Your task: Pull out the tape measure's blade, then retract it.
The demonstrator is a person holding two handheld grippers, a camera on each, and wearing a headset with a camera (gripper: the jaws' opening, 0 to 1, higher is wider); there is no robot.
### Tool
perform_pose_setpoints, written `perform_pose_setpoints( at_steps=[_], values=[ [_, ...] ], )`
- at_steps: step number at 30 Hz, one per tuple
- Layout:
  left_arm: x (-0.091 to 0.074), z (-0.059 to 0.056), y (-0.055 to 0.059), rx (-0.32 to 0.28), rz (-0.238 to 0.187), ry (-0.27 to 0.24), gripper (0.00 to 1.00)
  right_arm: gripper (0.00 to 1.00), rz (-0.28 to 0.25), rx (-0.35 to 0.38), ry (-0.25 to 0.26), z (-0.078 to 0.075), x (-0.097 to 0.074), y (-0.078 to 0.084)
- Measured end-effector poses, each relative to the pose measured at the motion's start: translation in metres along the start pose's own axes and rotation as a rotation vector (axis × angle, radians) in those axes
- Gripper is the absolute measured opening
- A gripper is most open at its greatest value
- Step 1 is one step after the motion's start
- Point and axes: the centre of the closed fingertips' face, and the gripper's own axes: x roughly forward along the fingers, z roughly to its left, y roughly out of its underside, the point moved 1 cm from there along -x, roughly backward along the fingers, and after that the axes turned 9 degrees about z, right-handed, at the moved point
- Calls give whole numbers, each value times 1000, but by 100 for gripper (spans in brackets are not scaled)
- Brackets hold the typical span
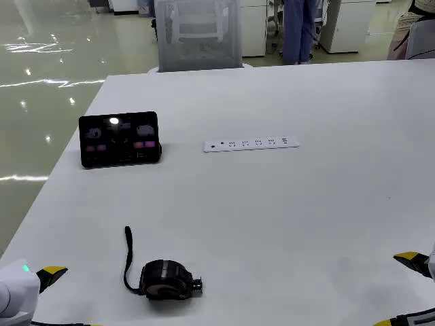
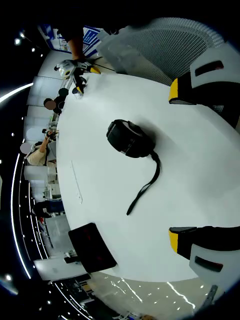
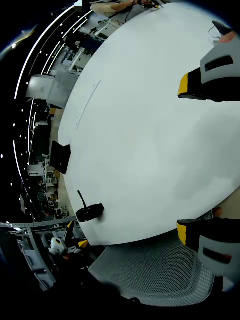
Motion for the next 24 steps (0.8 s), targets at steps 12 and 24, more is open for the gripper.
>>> perform_pose_setpoints(
  at_steps=[12, 24],
  values=[
    [3, 2, -1, 31, 9, 19, 99, 99, -4, 31, 10, -6, 1, 2],
    [5, -2, 4, 89, 35, 49, 99, 99, -89, 39, -1, -16, 4, -5]
  ],
)
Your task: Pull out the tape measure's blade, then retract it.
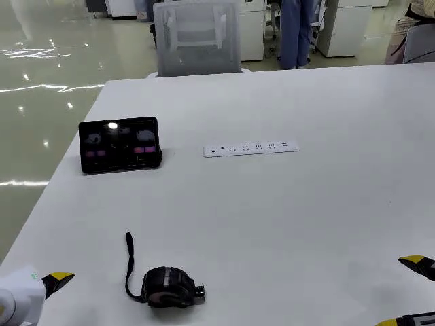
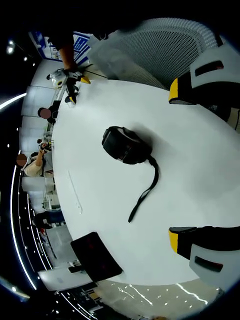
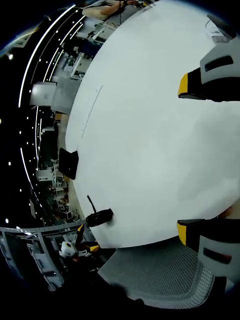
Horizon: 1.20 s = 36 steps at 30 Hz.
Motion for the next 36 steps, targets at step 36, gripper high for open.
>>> perform_pose_setpoints(
  at_steps=[36],
  values=[
    [16, -9, -30, 157, 65, 97, 99, 99, -32, -155, -85, 23, 24, -42]
  ],
)
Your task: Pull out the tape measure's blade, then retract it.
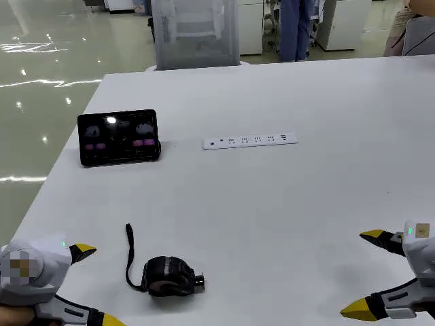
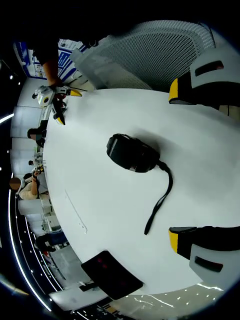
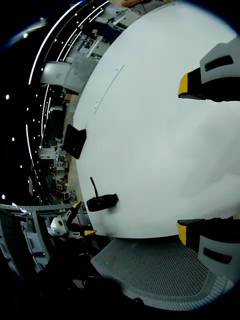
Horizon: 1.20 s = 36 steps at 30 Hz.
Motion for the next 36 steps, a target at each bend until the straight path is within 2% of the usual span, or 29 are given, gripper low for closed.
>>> perform_pose_setpoints(
  at_steps=[4, 6, 9, 16, 20, 26, 29, 32, 36],
  values=[
    [4, -2, -4, 8, 1, 9, 99, 99, -6, -2, -7, 3, 5, -3],
    [7, -4, -6, 35, -2, 14, 99, 99, 1, -6, -18, 6, 9, -3],
    [13, -5, -7, 59, 7, 25, 99, 99, 1, -10, -26, 11, 13, -8],
    [26, -4, -14, 104, 33, 41, 99, 99, 3, -25, -41, 12, 21, -11],
    [31, -1, -22, 84, 35, 58, 99, 99, 0, -29, -49, 12, 26, -15],
    [39, -4, -31, 133, 47, 68, 98, 99, 2, -46, -63, 12, 33, -23],
    [43, -5, -34, 190, 70, 73, 95, 99, -2, -67, -70, 11, 36, -29],
    [46, -6, -38, 221, 81, 76, 94, 99, -7, -91, -80, 12, 39, -37],
    [49, -10, -44, 233, 89, 94, 93, 99, -5, -115, -92, 13, 44, -45]
  ],
)
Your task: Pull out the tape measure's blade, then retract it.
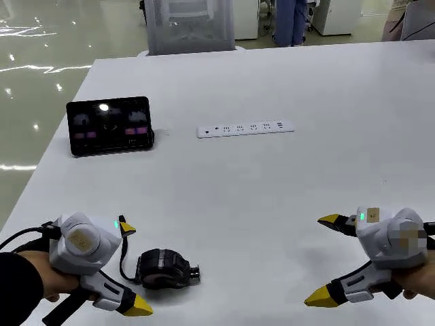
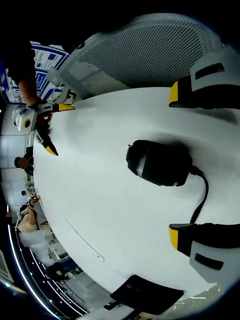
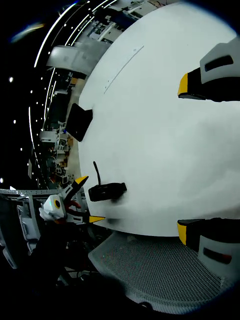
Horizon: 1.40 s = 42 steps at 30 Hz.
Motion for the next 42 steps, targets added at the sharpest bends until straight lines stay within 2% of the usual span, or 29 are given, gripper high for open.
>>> perform_pose_setpoints(
  at_steps=[6, 11, 13, 18, 26, 28, 33, 36, 37, 38, 42],
  values=[
    [7, -5, -4, 59, 25, 22, 91, 99, -4, -43, -17, 3, 9, -17],
    [10, -6, -4, 111, 58, 18, 85, 99, -7, -68, -31, 8, 15, -28],
    [11, -6, -5, 113, 64, 24, 83, 99, -8, -76, -38, 10, 19, -31],
    [14, -5, -8, 137, 74, 25, 81, 99, 1, -98, -48, 14, 29, -37],
    [18, -12, -14, 167, 78, 37, 74, 99, 24, -130, -59, 20, 48, -43],
    [19, -10, -14, 212, 83, 27, 68, 99, 19, -131, -71, 23, 51, -47],
    [20, -11, -18, 200, 76, 39, 67, 99, 0, -119, -99, 27, 60, -59],
    [20, -10, -19, 199, 76, 39, 66, 99, -1, -134, -93, 28, 66, -64],
    [20, -10, -20, 188, 72, 43, 65, 99, 0, -138, -99, 29, 67, -65],
    [20, -13, -21, 150, 69, 61, 64, 99, -4, -139, -108, 30, 69, -67],
    [20, -12, -23, 151, 72, 65, 65, 99, -9, -149, -120, 33, 75, -75]
  ],
)
